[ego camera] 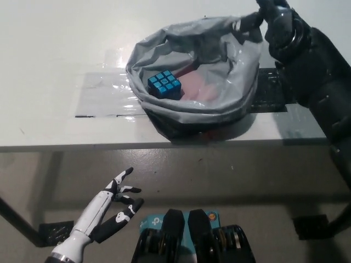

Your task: Use the right hand to pick up a rubix's cube and place it into a plastic bag and lift the bag

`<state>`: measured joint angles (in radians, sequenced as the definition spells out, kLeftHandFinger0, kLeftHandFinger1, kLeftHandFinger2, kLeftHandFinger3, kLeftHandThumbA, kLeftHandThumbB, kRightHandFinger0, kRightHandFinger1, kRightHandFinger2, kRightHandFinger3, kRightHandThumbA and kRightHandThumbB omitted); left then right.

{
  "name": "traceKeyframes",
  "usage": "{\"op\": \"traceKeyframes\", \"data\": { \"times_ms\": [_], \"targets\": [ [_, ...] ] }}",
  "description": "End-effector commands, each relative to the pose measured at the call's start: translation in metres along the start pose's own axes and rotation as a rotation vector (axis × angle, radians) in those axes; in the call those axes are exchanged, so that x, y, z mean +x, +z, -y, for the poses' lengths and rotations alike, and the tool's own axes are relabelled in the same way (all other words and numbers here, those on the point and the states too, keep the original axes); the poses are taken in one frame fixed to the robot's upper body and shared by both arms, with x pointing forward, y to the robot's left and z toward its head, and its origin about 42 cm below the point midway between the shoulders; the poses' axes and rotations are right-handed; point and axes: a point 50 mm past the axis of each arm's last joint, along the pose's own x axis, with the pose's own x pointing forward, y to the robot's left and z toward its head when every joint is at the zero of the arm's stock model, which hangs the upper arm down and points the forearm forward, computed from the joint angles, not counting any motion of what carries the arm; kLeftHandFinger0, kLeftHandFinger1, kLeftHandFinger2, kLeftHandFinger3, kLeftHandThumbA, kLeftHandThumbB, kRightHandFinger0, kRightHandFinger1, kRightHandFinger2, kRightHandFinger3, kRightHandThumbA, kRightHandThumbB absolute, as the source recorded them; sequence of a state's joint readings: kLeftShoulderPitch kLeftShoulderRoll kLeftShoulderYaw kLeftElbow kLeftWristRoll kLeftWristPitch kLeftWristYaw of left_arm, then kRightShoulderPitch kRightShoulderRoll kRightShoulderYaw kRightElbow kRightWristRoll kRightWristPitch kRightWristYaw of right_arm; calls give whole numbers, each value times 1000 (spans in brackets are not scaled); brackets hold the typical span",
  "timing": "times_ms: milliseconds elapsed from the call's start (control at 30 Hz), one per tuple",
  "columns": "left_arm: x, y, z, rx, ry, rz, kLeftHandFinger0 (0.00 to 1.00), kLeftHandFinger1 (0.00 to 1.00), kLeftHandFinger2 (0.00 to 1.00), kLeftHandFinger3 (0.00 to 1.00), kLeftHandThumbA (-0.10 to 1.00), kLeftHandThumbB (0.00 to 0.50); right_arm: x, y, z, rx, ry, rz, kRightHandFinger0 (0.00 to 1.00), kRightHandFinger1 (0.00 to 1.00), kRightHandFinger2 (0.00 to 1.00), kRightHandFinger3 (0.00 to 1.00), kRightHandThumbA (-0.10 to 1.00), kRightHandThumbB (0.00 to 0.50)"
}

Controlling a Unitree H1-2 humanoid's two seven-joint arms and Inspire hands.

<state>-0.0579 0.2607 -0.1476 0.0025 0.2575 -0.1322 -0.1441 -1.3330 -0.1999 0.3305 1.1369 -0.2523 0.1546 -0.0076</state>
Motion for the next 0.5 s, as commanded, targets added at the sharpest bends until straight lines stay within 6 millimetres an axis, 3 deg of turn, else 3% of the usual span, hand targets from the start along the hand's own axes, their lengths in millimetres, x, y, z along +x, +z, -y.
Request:
{"op": "traceKeyframes", "data": {
  "times_ms": [0, 33, 67, 133, 300, 467],
  "targets": [
    [4, 7, -7, 24, -16, 23, 719, 614, 747, 1000, 822, 95, -2, 47, 54, 438, 274, 152, 1000, 1000, 1000, 1000, 638, 499],
    [3, 7, -5, 20, -19, 20, 718, 615, 748, 1000, 821, 95, -2, 46, 55, 461, 298, 153, 1000, 1000, 1000, 1000, 641, 500],
    [3, 8, -6, 22, -19, 26, 691, 611, 749, 1000, 820, 92, -3, 48, 62, 556, 362, 136, 1000, 1000, 1000, 1000, 529, 500],
    [3, 8, -7, 28, -19, 26, 685, 612, 754, 1000, 814, 83, -5, 53, 70, 623, 443, 126, 1000, 1000, 1000, 1000, 441, 500],
    [1, 6, -7, 40, -17, 29, 702, 614, 770, 1000, 819, 64, -8, 52, 72, 511, 519, 106, 1000, 1000, 1000, 1000, 423, 500],
    [1, 6, -6, 24, -19, 22, 702, 611, 746, 1000, 795, 70, -12, 37, 72, 575, 630, 101, 1000, 1000, 1000, 1000, 418, 500]
  ]
}}
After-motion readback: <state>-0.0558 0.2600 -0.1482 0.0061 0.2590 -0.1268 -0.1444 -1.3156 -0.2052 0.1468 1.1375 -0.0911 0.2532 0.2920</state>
